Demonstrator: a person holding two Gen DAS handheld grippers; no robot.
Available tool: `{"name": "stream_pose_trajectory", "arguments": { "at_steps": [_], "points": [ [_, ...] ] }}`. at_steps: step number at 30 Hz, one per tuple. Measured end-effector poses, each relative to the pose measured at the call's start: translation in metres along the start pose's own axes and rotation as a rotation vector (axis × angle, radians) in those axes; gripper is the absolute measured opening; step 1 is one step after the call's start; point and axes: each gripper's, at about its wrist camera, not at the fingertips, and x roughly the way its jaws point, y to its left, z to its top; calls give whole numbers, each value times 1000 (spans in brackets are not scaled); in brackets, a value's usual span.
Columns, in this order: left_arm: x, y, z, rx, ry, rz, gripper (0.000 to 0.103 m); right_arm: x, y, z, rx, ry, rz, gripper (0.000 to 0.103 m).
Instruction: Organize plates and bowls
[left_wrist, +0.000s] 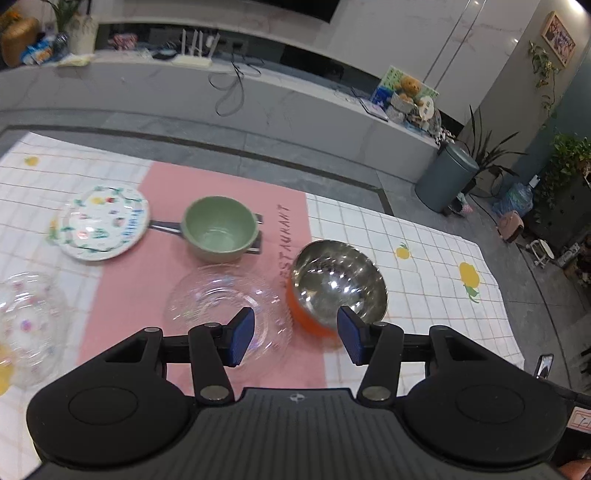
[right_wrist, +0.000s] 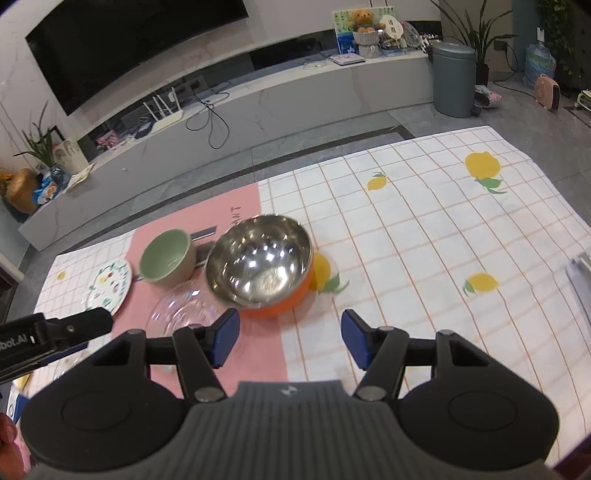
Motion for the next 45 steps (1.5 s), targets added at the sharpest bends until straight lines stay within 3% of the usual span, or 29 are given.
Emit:
{"name": "stream_pose_trajectory", "arguments": {
  "at_steps": [5,11,19,22,32,35,45],
  "points": [
    [46,-2,15,-16,54,29,58,40,1,24,7,31,-27,60],
    [90,4,23,-17,115,61,57,87,-2,36,9,94,-84,52],
    [131,7,29,-13,174,94,50,126,-7,42,42,151,-103,41],
    [138,7,30,-11,187,96,42,133,-7,43,51,163,-102,35],
    [142,-2,30,4,196,66,9,138,-12,44,77,171,-89,18],
    [141,-6,30,17,203,86,8,137,-12,43,94,177,-69,9],
    [86,-13,25,39,156,102,7,92,-2,41,92,131,-36,9]
  ]
}}
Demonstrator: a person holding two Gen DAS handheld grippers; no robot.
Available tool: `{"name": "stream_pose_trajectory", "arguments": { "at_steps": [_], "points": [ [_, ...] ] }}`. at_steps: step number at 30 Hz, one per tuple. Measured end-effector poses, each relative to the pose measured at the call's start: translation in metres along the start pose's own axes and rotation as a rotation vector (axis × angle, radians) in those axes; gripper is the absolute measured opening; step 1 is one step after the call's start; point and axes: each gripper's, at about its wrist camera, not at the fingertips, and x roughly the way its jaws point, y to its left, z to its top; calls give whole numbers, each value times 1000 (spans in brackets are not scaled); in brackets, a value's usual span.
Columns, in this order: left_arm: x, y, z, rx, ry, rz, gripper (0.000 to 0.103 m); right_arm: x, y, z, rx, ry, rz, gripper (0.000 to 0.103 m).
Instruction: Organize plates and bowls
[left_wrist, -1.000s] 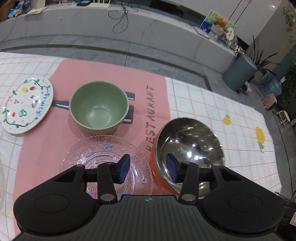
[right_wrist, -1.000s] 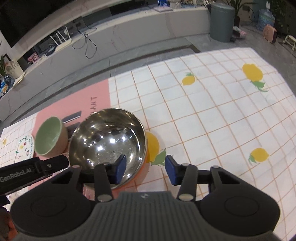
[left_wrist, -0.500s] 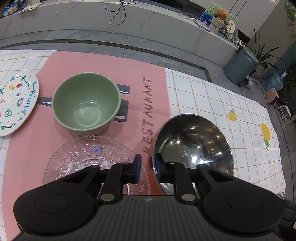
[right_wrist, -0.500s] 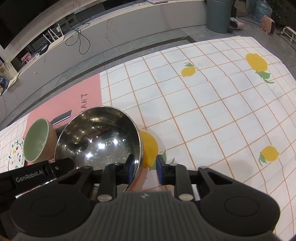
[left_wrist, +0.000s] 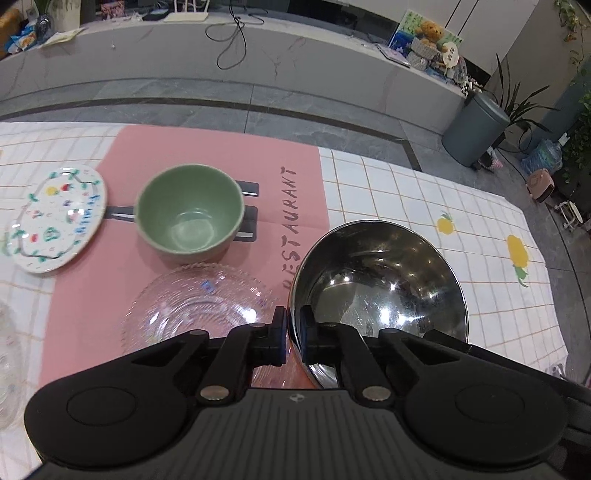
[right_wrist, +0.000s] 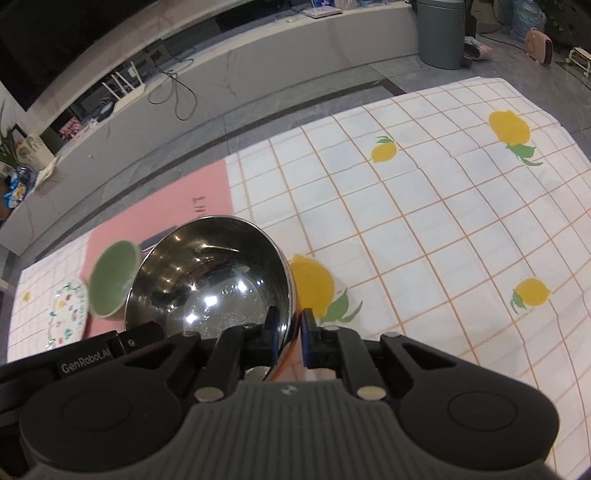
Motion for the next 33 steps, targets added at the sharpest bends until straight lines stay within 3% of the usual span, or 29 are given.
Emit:
{"name": "stream_pose_trajectory", "arguments": {
  "at_steps": [6,17,33],
  "points": [
    [-46,10,-25,5,-12,35,7,-43,13,-26,-32,-6,36,9],
    [-111,48,-82,-16,-22,73,8,-92,38,-104,-103,49,88,9],
    [-169,147,-134,-197,-24,133,9,-121,121,-173,-293,105,217,10]
  ]
}}
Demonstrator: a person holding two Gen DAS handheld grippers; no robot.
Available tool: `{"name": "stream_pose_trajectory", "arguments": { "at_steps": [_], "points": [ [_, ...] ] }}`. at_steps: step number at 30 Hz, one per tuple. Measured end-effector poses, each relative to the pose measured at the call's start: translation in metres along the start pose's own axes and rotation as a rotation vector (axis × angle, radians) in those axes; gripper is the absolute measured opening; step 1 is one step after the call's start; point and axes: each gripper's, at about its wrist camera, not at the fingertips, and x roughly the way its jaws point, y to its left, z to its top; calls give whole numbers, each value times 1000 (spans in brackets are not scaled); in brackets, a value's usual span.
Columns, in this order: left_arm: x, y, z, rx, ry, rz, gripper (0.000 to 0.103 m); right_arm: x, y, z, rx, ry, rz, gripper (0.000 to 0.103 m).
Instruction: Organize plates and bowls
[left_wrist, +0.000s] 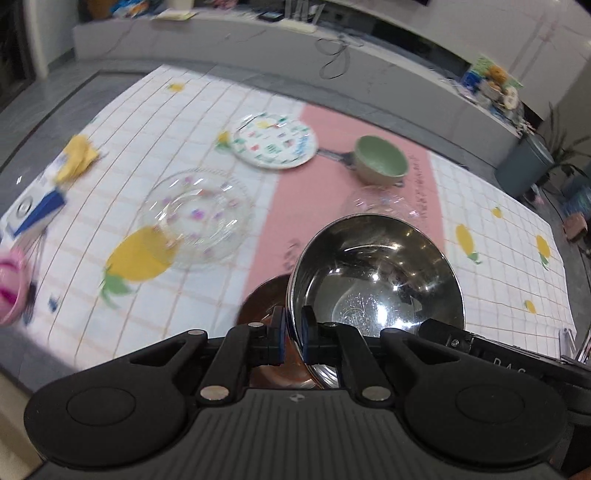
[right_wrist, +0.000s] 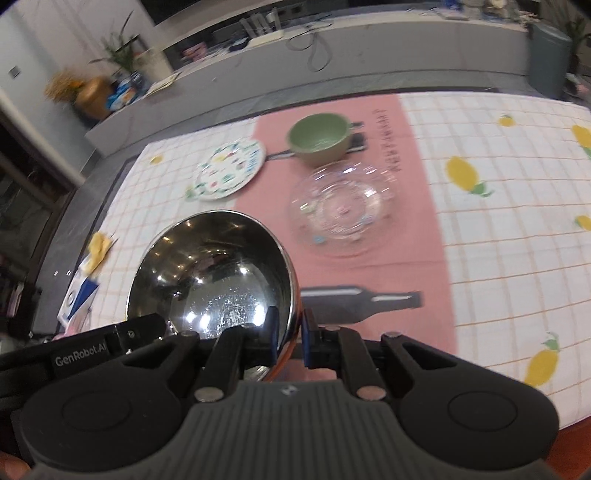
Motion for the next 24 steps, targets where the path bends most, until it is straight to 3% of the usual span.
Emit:
{"name": "stream_pose_trajectory", "arguments": {
  "at_steps": [6,24],
  "points": [
    [10,23,-11,-44,40,18,9,23,20,-12,-25,74,12,10],
    [33,30,-18,-38,70,39,10,47,22,-15,-44,94,-29,10]
  ]
}}
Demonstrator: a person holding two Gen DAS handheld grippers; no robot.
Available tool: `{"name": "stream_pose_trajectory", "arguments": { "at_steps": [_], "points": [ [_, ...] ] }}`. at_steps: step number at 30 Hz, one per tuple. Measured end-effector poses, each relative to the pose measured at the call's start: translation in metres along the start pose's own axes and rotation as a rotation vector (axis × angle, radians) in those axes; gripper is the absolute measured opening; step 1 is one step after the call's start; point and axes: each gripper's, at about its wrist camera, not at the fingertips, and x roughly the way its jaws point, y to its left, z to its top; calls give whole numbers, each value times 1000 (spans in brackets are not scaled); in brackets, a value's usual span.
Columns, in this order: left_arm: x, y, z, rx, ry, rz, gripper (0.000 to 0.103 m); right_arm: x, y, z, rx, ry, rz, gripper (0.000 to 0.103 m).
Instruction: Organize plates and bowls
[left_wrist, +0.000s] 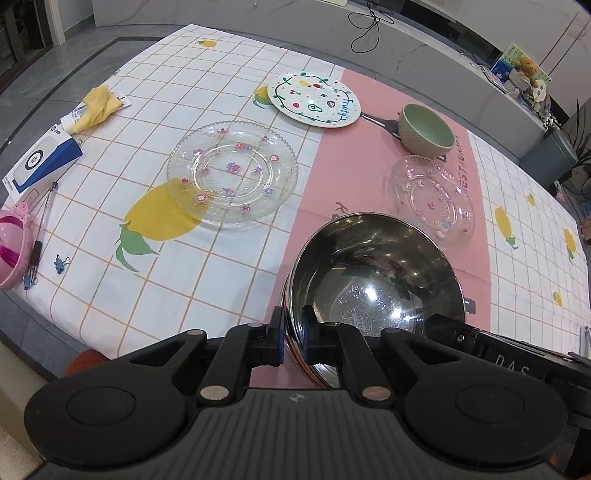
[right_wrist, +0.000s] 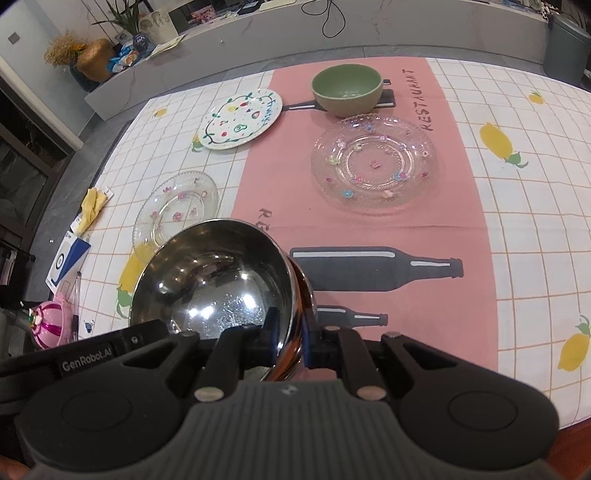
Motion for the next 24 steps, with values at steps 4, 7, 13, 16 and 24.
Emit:
{"name": "stream_pose_trajectory", "arguments": {
  "at_steps": [4,7,13,16,24],
  "points": [
    [4,-3,-2,22,-4,0,11,3,-2,-1,1,-4,-10,10],
    [7,-4,-3,33,-6,19,11,6,-3,0,3,0,-10,10],
    [11,-4,-4,44,-8,21,11,10,2,-2,-25,-14,-29,12],
    [12,-4,-4,51,-21,23,11,11,1,-2,-23,-17,-21,13],
    [5,-6,4,69,-51,1,33,7,6,-2,-56,-39,2,30]
  ]
}}
